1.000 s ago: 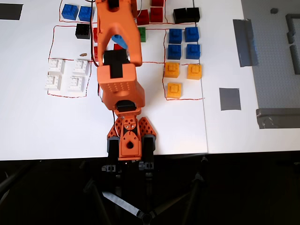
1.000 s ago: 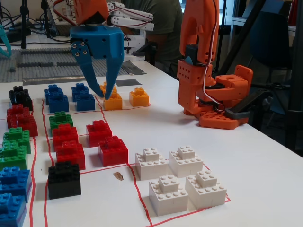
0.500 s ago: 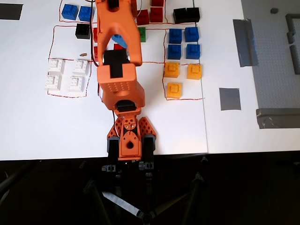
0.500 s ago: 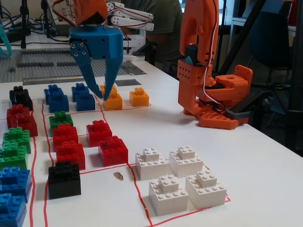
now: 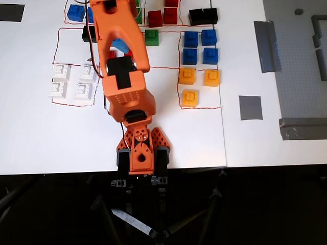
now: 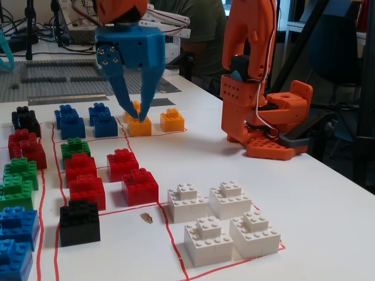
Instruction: Grab the block and put it in the grey marker
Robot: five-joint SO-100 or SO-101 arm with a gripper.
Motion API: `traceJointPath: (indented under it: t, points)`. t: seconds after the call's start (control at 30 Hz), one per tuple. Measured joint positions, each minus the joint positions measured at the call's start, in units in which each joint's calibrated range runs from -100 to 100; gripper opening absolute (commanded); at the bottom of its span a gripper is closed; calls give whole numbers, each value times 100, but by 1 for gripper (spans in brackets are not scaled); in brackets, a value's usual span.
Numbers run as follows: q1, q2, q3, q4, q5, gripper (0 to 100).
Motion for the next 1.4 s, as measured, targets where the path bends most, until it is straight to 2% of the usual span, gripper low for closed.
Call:
traceJointPath:
  t: [0.67,0.93,1.1,1.4]
  points:
    - [-1937,-165,-737,200,-386,0]
    - [-2123,131,-1646,-200,-454,0]
    - [-2388,853,-1942,-256,-562,7]
    - [-2379,853,-1942,-625,-630,18]
